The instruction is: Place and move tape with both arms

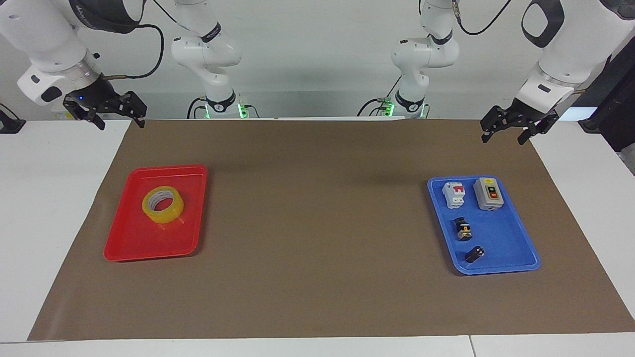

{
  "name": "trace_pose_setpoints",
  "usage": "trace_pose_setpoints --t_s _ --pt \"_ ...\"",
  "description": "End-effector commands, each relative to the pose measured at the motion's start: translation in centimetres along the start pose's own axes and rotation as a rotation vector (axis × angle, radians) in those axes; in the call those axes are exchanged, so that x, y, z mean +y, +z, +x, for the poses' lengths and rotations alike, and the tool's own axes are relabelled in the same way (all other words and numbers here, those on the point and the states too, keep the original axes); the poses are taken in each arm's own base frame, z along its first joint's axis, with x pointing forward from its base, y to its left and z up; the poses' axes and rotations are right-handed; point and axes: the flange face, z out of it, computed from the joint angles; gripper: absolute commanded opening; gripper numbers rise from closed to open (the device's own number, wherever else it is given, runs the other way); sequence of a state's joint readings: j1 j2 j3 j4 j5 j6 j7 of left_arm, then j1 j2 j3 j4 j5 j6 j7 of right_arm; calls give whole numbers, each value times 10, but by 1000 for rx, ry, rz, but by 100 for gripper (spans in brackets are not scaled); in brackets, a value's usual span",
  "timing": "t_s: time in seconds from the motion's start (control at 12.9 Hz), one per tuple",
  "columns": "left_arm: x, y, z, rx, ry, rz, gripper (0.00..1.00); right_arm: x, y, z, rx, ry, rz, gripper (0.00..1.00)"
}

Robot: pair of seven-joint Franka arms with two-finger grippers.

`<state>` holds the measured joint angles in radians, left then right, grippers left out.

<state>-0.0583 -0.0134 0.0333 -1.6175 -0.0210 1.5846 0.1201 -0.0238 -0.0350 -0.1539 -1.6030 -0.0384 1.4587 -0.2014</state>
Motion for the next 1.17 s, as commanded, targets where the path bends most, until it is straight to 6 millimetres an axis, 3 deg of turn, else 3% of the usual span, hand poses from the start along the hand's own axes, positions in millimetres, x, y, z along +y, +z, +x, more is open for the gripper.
trace_pose_setpoints --t_s 0.0,0.31,0.78,1.09 --pt "-4 -1 -3 6 12 20 100 19 3 -7 28 44 2 100" --pt "-4 -2 -3 8 12 20 100 14 6 -4 27 30 -4 100" --pt "-4 -1 -3 6 12 20 100 -17 -3 8 52 -21 -24 100" --pt "-4 -2 -3 8 12 20 100 -6 -4 9 71 -4 -26 100"
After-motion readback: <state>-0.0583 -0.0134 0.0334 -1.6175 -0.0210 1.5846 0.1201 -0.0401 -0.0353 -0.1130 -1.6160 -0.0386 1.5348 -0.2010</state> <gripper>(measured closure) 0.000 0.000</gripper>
